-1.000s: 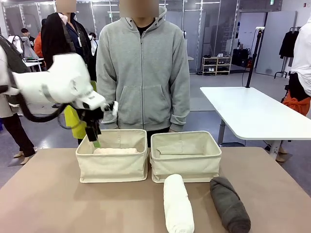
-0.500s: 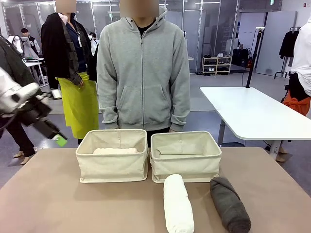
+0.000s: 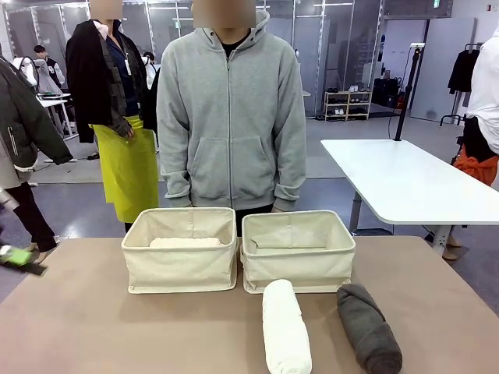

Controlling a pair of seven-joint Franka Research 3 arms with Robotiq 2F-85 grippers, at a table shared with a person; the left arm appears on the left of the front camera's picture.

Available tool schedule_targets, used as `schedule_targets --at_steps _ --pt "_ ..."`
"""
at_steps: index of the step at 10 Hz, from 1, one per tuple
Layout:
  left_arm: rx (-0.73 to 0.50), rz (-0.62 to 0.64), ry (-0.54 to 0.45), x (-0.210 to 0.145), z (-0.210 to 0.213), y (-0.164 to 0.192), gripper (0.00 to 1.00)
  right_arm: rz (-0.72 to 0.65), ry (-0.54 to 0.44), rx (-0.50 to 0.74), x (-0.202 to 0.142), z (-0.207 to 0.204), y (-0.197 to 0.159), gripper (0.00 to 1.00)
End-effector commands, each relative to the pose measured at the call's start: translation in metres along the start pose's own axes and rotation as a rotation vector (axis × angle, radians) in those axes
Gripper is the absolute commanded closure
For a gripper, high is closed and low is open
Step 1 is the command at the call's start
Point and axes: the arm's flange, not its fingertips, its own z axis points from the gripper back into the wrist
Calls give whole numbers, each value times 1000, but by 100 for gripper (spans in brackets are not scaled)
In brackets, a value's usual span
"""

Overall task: Divide the towels into two baskets.
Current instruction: Pick up one hotel-folded towel from the bottom of the table and place it in the Fabric basket indicated by the person.

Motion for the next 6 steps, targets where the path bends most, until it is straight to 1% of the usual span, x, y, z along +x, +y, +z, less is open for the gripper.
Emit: schedule_targets --at_steps 1,2,3,4,5,6 --pt "-72 85 -205 -46 28 20 0 5 -3 9 -2 1 3 0" --pt "-130 129 -209 -71 36 22 0 5 -3 9 -2 1 3 0" --pt "-111 212 -194 -89 43 28 0 5 -3 9 -2 1 3 0" --pt "-101 238 -244 -99 49 34 0 5 -3 9 -2 1 3 0" --pt "-80 251 -227 -94 47 38 0 5 -3 9 -2 1 3 0" --pt "-97 218 -222 -106 42 31 0 5 -3 9 -2 1 3 0"
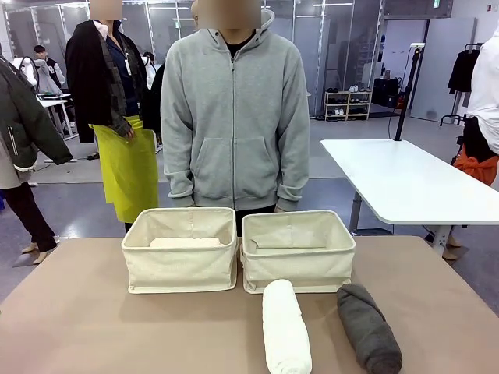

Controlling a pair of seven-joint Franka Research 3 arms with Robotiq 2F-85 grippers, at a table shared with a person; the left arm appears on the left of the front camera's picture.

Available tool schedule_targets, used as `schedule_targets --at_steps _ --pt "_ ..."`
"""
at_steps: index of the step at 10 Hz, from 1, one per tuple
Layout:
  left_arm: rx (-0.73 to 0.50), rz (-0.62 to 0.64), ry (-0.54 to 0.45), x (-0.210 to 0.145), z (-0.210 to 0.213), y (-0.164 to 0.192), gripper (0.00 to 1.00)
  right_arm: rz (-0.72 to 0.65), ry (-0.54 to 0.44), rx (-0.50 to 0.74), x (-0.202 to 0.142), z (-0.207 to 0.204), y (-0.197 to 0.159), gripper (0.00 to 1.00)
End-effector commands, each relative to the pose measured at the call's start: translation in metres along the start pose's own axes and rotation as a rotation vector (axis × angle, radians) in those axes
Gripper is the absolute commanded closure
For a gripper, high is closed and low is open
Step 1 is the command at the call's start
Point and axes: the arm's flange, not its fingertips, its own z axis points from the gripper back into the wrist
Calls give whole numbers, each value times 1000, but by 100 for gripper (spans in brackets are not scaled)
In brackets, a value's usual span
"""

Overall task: Divide the towels into two baskets.
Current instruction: Pick up one hotel-folded towel from the bottom of the table and place it in the Fabric basket indicated by the person.

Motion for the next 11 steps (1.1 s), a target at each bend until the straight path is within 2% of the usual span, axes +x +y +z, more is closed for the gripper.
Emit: schedule_targets --at_steps 1,11 --pt "-2 -20 8 3 -3 -7 0 4 -4 9 -2 1 3 0" --pt "-2 -20 8 3 -3 -7 0 4 -4 9 -2 1 3 0"
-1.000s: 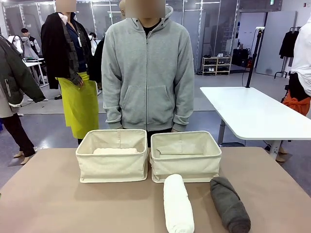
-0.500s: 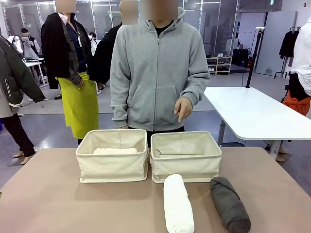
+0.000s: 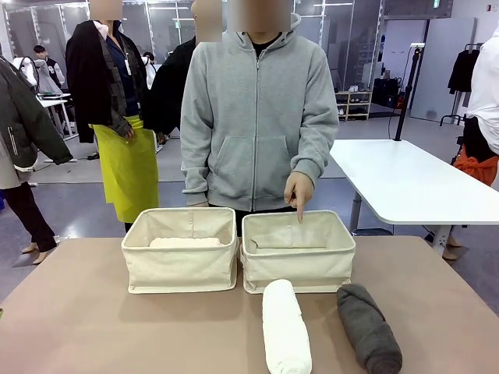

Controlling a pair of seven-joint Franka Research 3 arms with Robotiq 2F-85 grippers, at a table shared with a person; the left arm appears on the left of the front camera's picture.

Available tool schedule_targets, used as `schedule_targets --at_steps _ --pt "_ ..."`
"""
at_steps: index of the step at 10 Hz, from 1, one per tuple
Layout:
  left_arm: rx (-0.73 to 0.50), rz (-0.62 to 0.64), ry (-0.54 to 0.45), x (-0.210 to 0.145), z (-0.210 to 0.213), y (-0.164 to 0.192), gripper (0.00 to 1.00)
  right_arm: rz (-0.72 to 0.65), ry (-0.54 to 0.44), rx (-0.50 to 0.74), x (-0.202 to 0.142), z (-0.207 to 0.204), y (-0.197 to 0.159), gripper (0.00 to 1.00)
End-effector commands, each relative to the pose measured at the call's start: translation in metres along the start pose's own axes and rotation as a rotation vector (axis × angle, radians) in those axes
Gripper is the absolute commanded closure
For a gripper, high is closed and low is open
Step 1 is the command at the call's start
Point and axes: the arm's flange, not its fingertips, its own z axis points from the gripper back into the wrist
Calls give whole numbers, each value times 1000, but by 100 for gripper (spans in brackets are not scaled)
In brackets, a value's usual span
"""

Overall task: Divide the towels into two baskets.
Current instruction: Pick up one hotel-folded towel from the bottom of the table and place it in the Fabric basket indicated by the person.

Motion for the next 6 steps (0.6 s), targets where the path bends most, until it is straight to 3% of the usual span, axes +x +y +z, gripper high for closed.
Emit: schedule_targets --at_steps 1,2,4,6 --pt "2 -9 -2 -1 1 -5 0 4 -4 9 -2 1 3 0" --pt "2 -9 -2 -1 1 -5 0 0 0 0 0 0 0 0" --pt "2 -9 -2 -1 1 -5 0 119 195 -55 -20 -60 41 0" --pt "2 -9 -2 -1 1 -5 0 193 327 -184 -39 -119 69 0"
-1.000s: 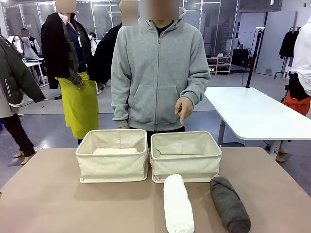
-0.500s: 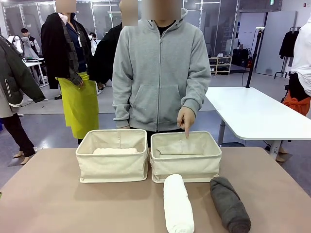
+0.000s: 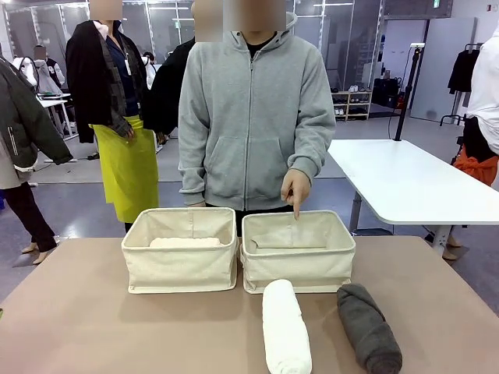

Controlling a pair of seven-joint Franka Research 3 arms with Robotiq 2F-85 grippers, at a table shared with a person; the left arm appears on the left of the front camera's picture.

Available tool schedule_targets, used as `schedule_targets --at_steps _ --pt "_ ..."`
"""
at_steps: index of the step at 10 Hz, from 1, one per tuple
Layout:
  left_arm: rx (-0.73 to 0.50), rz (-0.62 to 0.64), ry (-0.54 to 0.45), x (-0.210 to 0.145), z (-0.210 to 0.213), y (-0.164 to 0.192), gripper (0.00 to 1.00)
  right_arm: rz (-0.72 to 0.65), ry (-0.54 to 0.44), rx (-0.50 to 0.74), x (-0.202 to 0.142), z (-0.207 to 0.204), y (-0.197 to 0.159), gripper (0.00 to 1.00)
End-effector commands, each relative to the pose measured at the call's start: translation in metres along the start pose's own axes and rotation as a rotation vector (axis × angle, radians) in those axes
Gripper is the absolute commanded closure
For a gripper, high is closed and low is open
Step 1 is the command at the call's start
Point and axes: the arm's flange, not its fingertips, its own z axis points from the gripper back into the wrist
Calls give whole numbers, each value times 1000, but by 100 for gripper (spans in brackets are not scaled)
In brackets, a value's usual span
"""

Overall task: Divide the towels into two baskets.
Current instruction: Pick up one hotel-folded towel from the bottom of the table and place it in the Fabric basket indicated by the person.

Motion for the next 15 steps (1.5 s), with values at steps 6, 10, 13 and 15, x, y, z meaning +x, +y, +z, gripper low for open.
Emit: schedule_targets --at_steps 6,10,13,15 --pt "2 -9 -3 -1 1 -5 0 254 368 -485 -44 -188 79 0" --pt "2 -9 -3 -1 1 -5 0 270 437 -692 -81 -242 77 0" --pt "2 -9 -3 -1 1 -5 0 286 426 -817 -101 -276 69 0" --pt "2 -9 -3 -1 1 -5 0 295 440 -862 -108 -292 62 0"
